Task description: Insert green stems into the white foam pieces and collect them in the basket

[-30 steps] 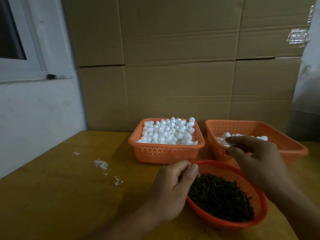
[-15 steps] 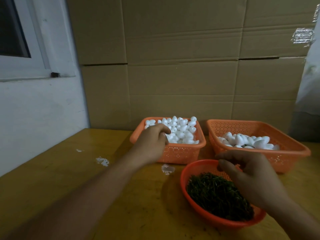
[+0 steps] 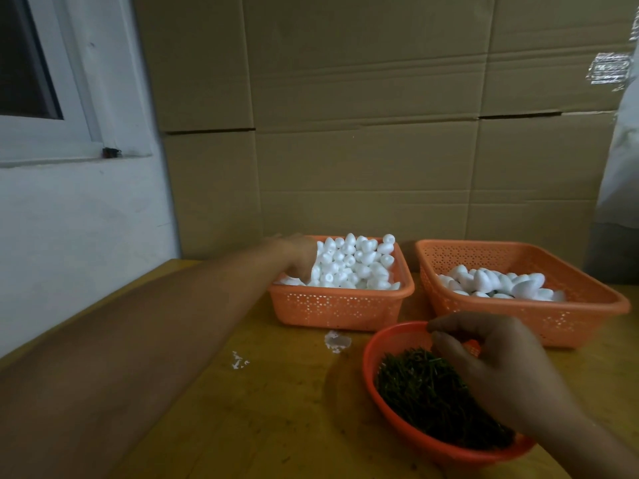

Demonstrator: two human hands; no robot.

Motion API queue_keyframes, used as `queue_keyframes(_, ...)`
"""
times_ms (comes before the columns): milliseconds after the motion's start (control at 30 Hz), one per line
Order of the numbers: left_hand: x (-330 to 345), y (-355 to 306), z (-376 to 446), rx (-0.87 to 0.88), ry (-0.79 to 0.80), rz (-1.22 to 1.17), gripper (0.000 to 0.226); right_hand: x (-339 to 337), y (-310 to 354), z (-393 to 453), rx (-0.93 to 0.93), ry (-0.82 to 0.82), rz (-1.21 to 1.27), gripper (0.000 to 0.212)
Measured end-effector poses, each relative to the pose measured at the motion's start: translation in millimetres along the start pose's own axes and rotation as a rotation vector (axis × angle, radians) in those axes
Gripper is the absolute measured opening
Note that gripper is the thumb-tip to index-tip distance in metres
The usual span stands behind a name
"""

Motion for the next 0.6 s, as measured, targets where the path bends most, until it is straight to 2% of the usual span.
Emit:
queue_keyframes(100,5,4,6,-0.061,0.107,0.052,0.023,2,3,-2,-0.019,-0.002,-0.003,0.015)
queue_keyframes(267,11,2,10,-0.095,0.216,0.025,0.058,5,3,-3,-0.026,0.018,-0.02,0.014)
queue_keyframes(300,11,1,8,-0.097,0.237,0.034,0.059,5,3,-2,-0.026,0.021,-0.025,0.014)
queue_keyframes(367,12,0,8,-0.078,0.241,0.073,0.056,6,2,-2,-0.023,0.025,-0.029,0.014)
queue_keyframes(533,15,2,8,-0.099,0.206,0.099,0.067,8,2,-3,-0.031,0.033,-0.039,0.014)
queue_keyframes(600,16,3,9,-0.103,0.144,0.077,0.067,8,3,-3,-0.04,0.04,-0.051,0.014)
Point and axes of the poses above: each hand's wrist, its own z-axis towards the middle knuckle, its own x-axis out of the palm, y = z × x, the point moved 4 cm from there along z, towards the middle knuckle, and after that the axes turned 5 degrees about x, right-handed, at the moved point
